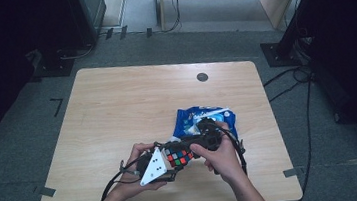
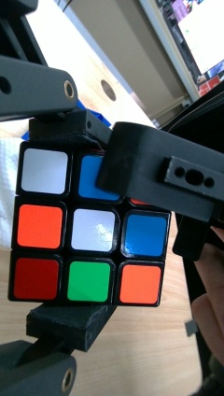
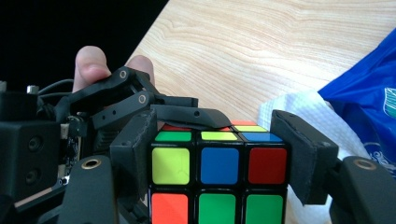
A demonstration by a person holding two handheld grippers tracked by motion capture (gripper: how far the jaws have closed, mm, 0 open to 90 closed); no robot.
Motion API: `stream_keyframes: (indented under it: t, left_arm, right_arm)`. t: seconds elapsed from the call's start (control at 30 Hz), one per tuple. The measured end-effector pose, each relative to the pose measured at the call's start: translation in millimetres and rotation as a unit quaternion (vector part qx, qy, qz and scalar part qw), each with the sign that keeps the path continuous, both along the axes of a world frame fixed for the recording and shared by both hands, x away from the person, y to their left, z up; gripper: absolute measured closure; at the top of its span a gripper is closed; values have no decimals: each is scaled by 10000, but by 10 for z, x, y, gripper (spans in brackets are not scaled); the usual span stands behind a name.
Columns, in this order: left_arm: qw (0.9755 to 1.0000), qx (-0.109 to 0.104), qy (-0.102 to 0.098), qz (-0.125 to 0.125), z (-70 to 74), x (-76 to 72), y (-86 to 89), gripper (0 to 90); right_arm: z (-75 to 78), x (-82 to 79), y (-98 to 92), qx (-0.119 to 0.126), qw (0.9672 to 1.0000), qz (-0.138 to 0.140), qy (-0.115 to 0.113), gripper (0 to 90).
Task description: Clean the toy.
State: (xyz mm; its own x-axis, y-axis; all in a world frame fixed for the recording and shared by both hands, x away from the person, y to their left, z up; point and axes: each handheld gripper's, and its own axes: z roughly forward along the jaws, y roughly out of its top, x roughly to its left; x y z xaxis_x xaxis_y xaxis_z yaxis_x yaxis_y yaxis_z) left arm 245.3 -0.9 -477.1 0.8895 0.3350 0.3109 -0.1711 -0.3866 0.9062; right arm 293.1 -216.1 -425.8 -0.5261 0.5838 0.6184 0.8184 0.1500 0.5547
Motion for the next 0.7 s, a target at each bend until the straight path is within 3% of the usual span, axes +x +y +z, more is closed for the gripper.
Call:
stream_keyframes:
  t: [0.07,0.17,0.3,0.37,0.47,0.53,0.63,0.7]
  left_arm:
    - [9999,-60,140,5,10,17,28,326]
    - [9997,-80,189,121,25,48,80,337]
    - [9988,-169,237,405,57,143,225,342]
    - [9978,-257,280,550,85,199,328,342]
    - [9953,-483,346,768,143,276,493,342]
    - [9929,-636,405,920,185,320,612,342]
    - [9899,-802,465,1072,220,364,728,342]
    - [9875,-922,549,1153,233,388,787,342]
  right_arm:
    - [-3,2,-5,44,10000,-33,-52,338]
    - [27,-1,-41,186,9996,-118,-148,304]
    - [117,-15,-166,646,9965,-214,-485,301]
    - [155,-28,-221,701,9944,-379,-688,315]
    - [141,-35,-261,555,9915,-609,-1005,353]
    - [93,-31,-247,419,9911,-647,-1084,366]
    - [-27,-15,-167,-17,9902,-660,-1228,361]
    - [-128,-8,-89,-364,9876,-736,-1339,357]
